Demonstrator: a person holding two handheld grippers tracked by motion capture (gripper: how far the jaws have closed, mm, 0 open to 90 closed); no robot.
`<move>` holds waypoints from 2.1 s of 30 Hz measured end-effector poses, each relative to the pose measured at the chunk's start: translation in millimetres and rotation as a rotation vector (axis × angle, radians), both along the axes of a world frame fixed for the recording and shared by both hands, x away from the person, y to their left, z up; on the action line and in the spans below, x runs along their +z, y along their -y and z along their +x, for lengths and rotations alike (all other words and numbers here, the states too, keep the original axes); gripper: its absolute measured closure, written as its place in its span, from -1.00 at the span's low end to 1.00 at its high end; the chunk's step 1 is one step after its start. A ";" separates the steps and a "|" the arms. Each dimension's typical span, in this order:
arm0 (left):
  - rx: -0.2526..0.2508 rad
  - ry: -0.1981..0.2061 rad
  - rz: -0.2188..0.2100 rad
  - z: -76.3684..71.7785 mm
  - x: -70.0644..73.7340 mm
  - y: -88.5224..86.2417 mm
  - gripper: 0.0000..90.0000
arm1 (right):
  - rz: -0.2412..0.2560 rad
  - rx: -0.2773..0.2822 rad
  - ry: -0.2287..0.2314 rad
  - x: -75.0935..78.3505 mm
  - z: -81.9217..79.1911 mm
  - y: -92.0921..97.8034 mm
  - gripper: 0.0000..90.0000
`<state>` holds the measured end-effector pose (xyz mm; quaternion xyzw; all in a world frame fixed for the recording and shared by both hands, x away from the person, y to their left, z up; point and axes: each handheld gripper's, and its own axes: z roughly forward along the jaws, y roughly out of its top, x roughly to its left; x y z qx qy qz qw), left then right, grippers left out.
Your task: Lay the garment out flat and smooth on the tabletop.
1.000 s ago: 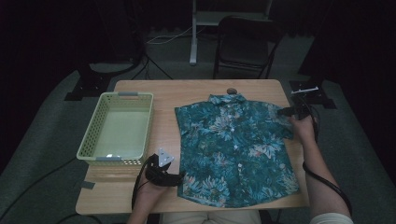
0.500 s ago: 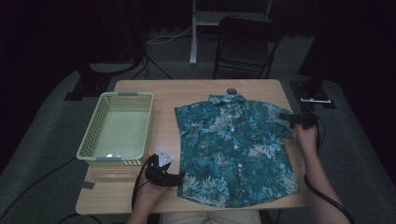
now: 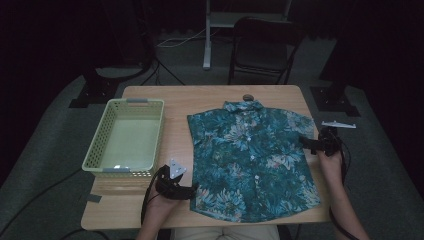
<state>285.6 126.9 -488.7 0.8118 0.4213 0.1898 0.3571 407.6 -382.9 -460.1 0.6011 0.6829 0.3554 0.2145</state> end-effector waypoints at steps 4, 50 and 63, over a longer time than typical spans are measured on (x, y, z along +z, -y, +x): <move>0.001 0.000 0.000 -0.1 0.0 0.0 -0.74 | 0.018 0.018 0.029 0.9 -20.2 -2.5 -0.75; 0.006 -0.003 -0.019 0.8 0.0 -2.0 -0.73 | -0.063 -0.123 0.128 -42.9 -170.1 -12.5 -0.73; -0.044 0.078 -0.024 24.8 27.5 17.8 -0.38 | -0.104 -0.111 0.164 -47.9 -173.7 -18.1 -0.72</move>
